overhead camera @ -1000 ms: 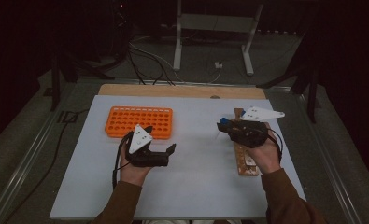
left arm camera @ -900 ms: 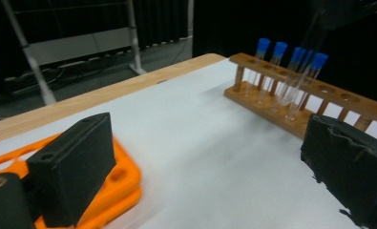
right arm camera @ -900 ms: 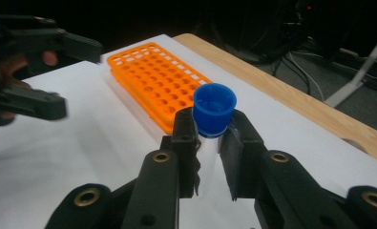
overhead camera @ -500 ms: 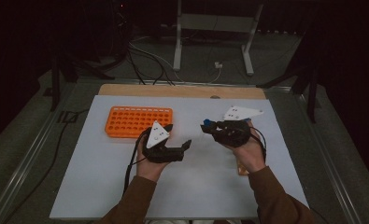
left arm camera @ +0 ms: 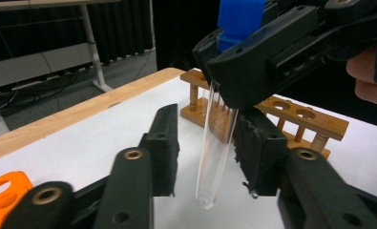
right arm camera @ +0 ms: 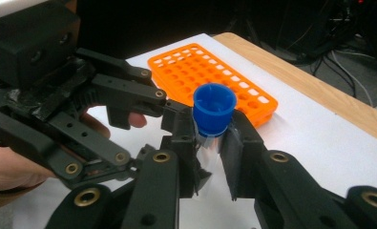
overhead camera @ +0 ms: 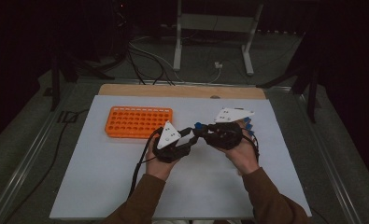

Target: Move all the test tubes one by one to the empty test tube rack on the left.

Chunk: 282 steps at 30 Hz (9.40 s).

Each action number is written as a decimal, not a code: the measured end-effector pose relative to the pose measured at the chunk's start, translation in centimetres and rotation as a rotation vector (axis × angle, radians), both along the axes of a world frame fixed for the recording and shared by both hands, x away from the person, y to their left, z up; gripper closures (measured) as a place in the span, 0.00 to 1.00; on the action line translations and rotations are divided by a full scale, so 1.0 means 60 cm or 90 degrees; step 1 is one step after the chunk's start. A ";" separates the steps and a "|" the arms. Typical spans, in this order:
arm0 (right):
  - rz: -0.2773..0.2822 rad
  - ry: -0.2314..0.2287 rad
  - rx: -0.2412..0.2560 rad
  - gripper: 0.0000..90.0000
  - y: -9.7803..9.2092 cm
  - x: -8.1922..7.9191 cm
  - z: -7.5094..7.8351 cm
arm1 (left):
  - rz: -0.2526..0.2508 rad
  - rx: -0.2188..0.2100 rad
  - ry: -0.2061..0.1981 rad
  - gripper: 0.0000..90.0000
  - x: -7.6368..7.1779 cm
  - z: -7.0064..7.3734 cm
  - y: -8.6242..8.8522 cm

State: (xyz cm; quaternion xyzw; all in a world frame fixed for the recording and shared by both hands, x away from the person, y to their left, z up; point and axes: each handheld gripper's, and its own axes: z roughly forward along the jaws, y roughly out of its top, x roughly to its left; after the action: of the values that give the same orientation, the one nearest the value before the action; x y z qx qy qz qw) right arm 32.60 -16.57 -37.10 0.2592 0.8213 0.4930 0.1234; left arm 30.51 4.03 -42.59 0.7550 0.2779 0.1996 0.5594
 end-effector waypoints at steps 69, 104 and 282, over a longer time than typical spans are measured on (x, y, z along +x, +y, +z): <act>-0.222 -0.027 0.082 0.00 -0.219 -0.036 -0.052 | 0.195 -0.004 0.076 0.87 0.131 -0.105 0.107; -0.219 -0.020 0.088 0.00 -0.219 -0.033 -0.061 | 0.188 0.017 0.109 0.49 0.112 -0.100 0.115; -0.048 0.027 0.028 0.85 -0.040 -0.058 -0.085 | -0.014 0.077 0.044 0.74 -0.043 -0.059 -0.056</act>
State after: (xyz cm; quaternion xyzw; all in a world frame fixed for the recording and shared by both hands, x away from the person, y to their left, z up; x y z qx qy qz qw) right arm 29.11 -18.96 -42.21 0.3027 0.8023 0.5006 0.1189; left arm 27.91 0.64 -46.14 0.7968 0.2759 0.1836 0.5052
